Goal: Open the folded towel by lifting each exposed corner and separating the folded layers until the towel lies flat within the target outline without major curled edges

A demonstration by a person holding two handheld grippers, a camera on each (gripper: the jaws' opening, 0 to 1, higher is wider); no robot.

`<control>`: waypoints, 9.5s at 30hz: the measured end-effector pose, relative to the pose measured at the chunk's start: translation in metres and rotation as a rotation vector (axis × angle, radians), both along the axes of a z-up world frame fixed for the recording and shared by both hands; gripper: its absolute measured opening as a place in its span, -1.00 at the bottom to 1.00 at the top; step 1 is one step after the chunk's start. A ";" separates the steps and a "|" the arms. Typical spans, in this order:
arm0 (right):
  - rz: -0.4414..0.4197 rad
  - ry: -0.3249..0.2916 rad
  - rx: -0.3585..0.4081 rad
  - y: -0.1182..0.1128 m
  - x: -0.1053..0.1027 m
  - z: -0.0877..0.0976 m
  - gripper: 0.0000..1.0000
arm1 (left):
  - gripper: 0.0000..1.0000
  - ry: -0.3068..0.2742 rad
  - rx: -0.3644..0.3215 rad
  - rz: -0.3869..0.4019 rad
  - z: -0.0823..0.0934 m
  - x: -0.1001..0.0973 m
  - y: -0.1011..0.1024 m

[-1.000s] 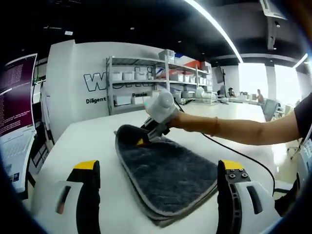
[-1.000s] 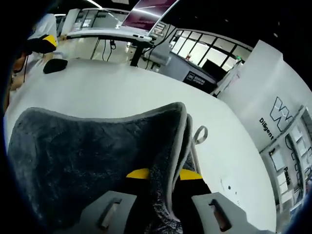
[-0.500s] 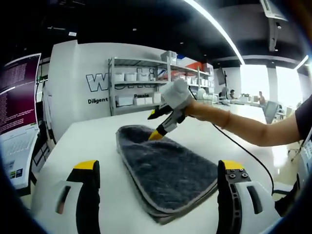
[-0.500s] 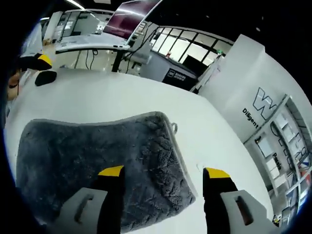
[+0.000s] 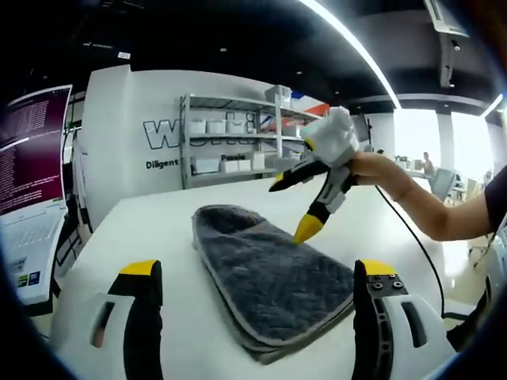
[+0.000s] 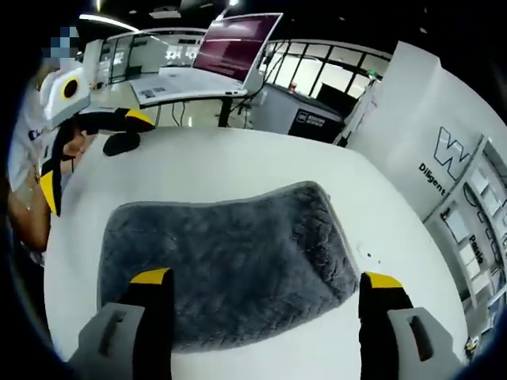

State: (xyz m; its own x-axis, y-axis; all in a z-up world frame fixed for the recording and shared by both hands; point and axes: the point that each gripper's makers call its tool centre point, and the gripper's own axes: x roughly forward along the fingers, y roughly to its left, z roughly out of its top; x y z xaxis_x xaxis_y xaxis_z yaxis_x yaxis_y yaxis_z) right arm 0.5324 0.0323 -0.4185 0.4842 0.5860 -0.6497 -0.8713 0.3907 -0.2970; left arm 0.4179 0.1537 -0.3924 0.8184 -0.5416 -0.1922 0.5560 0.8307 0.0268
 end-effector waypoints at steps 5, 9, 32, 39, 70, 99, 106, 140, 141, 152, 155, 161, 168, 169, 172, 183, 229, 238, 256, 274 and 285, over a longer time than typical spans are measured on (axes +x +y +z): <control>0.051 0.007 0.025 0.009 -0.024 0.005 0.98 | 0.99 -0.007 -0.013 0.015 0.002 -0.005 0.007; 0.125 0.058 0.073 0.033 -0.044 0.005 0.83 | 0.99 -0.010 -0.009 0.020 0.004 -0.007 0.011; 0.298 0.301 -0.084 0.134 -0.078 -0.072 -0.49 | 0.99 -0.011 -0.014 0.036 0.004 -0.027 0.032; 0.283 0.359 -0.083 0.129 -0.079 -0.078 -0.66 | 0.99 -0.011 -0.022 0.040 0.003 -0.028 0.034; 0.332 0.418 0.235 0.107 -0.092 -0.030 -0.93 | 0.98 -0.017 -0.059 0.068 0.006 -0.027 0.043; 0.186 0.111 0.406 0.032 -0.068 0.044 -0.94 | 0.98 -0.019 -0.060 0.055 0.003 -0.029 0.038; 0.045 0.009 0.473 -0.020 -0.059 0.056 -0.94 | 0.99 -0.020 -0.056 0.043 0.003 -0.030 0.036; -0.411 0.015 0.327 -0.193 -0.060 -0.055 -0.90 | 0.99 -0.022 -0.058 0.016 0.003 -0.030 0.024; -0.413 0.014 0.326 -0.193 -0.061 -0.053 -0.88 | 0.99 -0.022 -0.059 0.014 0.003 -0.030 0.024; -0.398 -0.095 0.255 -0.195 -0.073 0.011 -0.37 | 0.99 -0.023 -0.056 -0.001 0.004 -0.030 0.018; -0.378 -0.176 0.264 -0.190 -0.073 0.042 -0.32 | 0.99 -0.030 -0.066 0.010 0.007 -0.029 0.021; -0.272 -0.224 0.267 -0.158 -0.081 0.077 -0.32 | 0.99 -0.032 -0.055 0.005 0.009 -0.029 0.018; -0.108 -0.101 0.151 -0.097 -0.069 0.033 -0.34 | 0.99 -0.031 -0.052 -0.005 0.009 -0.030 0.013; -0.090 -0.086 0.140 -0.090 -0.066 0.026 -0.37 | 0.99 -0.030 -0.047 -0.008 0.010 -0.031 0.012; -0.064 -0.016 0.123 -0.075 -0.057 -0.001 -0.49 | 0.99 -0.032 -0.045 -0.009 0.011 -0.031 0.012; -0.073 0.056 -0.031 -0.061 -0.040 -0.065 -0.77 | 0.99 -0.024 -0.045 0.001 0.007 -0.031 0.017; -0.652 0.155 0.379 -0.237 0.076 -0.065 -0.98 | 0.98 -0.022 -0.051 0.005 0.004 -0.034 0.022; -0.568 0.040 0.289 -0.245 0.080 -0.066 -0.52 | 0.98 -0.022 -0.052 0.004 0.003 -0.035 0.023; -0.199 -0.159 0.134 -0.199 0.043 -0.017 -0.03 | 0.98 -0.021 -0.053 -0.001 0.003 -0.038 0.021; -0.135 -0.143 -0.007 -0.156 0.058 -0.038 -0.43 | 0.97 -0.034 -0.054 -0.017 0.006 -0.044 0.016; -0.282 -0.288 -0.064 -0.180 0.079 -0.015 -0.97 | 0.97 -0.034 -0.046 -0.027 0.006 -0.044 0.010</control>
